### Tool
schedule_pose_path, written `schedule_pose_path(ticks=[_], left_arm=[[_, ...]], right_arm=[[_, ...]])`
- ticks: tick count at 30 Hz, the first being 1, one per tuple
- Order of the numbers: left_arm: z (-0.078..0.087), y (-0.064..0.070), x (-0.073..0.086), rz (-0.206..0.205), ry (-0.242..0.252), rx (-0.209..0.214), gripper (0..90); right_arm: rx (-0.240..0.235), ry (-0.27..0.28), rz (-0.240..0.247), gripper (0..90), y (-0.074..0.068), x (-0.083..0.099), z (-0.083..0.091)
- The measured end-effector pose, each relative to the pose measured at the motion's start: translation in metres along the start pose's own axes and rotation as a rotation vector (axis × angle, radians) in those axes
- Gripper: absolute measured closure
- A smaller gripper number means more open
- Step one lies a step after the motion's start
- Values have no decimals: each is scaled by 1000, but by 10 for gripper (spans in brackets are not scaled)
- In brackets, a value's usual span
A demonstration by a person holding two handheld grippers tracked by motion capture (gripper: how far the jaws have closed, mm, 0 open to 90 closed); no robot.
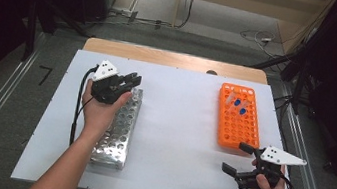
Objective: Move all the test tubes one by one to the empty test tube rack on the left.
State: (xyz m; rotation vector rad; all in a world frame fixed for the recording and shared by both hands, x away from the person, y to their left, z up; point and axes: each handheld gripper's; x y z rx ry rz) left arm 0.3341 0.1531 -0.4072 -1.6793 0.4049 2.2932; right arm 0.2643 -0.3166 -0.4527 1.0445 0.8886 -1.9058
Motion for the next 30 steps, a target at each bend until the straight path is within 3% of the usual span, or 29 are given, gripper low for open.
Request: schedule_pose_path(ticks=[9, 22, 30], left_arm=[[-11, 1, 6, -10, -23, -48, 762], [-13, 4, 11, -35, -98, -69, 760], [-12, 4, 19, -25, -163, -64, 759]], right_arm=[[7, 4, 1, 0, 1, 0, 1], [14, 2, -1, 0, 2, 1, 1], [14, -2, 1, 0, 3, 2, 0]])
Point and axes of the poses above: each handheld gripper's, and its own axes: z roughly backward along the jaws, x roughly out of its underside, y roughly to its right, and after that the axes turned 8 degrees about -x, right-handed
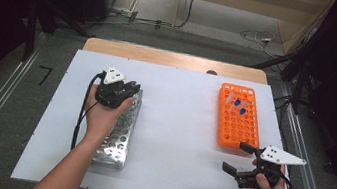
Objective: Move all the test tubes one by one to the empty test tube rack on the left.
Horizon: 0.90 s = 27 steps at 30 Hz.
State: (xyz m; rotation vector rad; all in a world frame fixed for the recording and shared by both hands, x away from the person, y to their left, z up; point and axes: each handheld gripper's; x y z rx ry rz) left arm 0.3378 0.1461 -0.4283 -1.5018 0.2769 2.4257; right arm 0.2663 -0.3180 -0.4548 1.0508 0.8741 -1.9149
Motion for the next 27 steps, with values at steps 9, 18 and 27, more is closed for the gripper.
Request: schedule_pose_path(ticks=[9, 18, 27], left_arm=[[-3, 0, 2, -2, -52, 6, 751], [-4, 1, 3, 9, -83, 35, 706], [11, 1, -2, 57, -14, 88, 393]], right_arm=[[2, -4, -7, 0, 1, 1, -2], [2, -8, -8, 0, 2, 1, -3], [10, -4, -8, 0, 2, 0, -3]])
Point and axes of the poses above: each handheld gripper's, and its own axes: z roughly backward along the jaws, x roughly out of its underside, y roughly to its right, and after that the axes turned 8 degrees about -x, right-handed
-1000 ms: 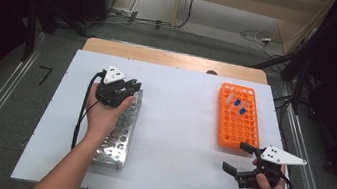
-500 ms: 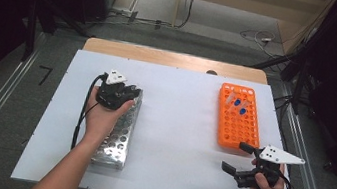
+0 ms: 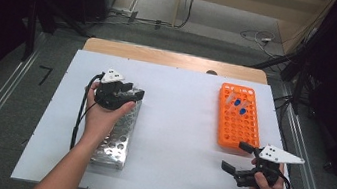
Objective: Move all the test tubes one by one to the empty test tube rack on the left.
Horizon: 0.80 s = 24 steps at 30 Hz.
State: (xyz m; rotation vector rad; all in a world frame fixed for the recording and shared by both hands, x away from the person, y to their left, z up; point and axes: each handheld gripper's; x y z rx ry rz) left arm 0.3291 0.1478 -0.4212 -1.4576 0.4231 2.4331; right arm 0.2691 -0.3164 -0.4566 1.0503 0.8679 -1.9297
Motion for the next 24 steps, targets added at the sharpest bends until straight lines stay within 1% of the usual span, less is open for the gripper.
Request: schedule_pose_path(ticks=[3, 7, 10, 13, 16, 17, 19, 21, 24], left_arm=[[9, 2, -1, 8, 31, 33, 298], [21, 5, 0, 2, 57, 68, 188], [28, 7, 2, 1, 70, 91, 139], [33, 7, 4, -2, 81, 115, 99], [37, 7, 7, 9, 94, 132, 52], [38, 7, 9, 10, 98, 144, 30], [38, 7, 11, 12, 104, 157, 15], [38, 6, 15, 18, 108, 177, 0], [38, 6, 20, 20, 106, 191, 0]], right_arm=[[8, 4, 2, 0, 0, -2, 1], [27, 19, -7, 0, 3, -6, 2], [48, 34, -12, 0, 5, -11, 3], [59, 45, -16, 0, 7, -17, 4], [66, 55, -21, 0, 10, -24, 5], [74, 58, -23, 0, 11, -26, 4], [114, 55, -31, 0, 14, -31, 4], [135, 65, -46, 0, 17, -37, 5], [164, 71, -51, 0, 25, -45, 4]])
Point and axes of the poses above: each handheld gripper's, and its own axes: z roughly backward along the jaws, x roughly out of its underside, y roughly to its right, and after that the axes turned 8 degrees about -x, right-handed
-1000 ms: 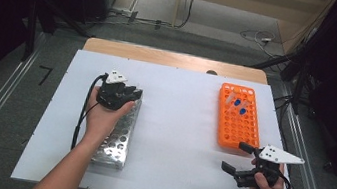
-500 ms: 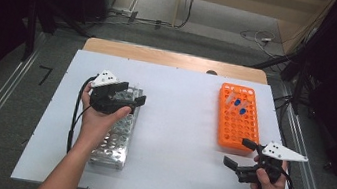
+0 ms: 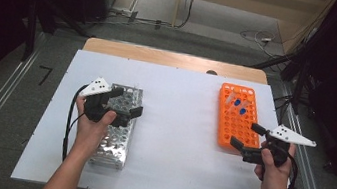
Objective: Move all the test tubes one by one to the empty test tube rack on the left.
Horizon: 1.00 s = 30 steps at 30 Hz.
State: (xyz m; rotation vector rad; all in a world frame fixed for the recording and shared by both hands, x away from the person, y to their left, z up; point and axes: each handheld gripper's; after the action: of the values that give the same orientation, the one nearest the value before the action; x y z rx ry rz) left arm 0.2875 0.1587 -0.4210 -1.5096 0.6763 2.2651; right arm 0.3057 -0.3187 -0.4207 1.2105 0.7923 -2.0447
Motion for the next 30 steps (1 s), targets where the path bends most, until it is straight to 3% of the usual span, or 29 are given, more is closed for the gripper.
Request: schedule_pose_path(ticks=[12, 21, 30], left_arm=[[7, 2, 1, -5, 22, 11, 0], [5, 6, 1, -7, 25, 23, 0], [1, 10, 4, -16, 12, 35, 0]], right_arm=[[43, 3, -95, 61, 41, -11, -25], [126, -35, -166, 369, 60, -2, -39], [160, -79, -136, 560, 60, 8, -57]])
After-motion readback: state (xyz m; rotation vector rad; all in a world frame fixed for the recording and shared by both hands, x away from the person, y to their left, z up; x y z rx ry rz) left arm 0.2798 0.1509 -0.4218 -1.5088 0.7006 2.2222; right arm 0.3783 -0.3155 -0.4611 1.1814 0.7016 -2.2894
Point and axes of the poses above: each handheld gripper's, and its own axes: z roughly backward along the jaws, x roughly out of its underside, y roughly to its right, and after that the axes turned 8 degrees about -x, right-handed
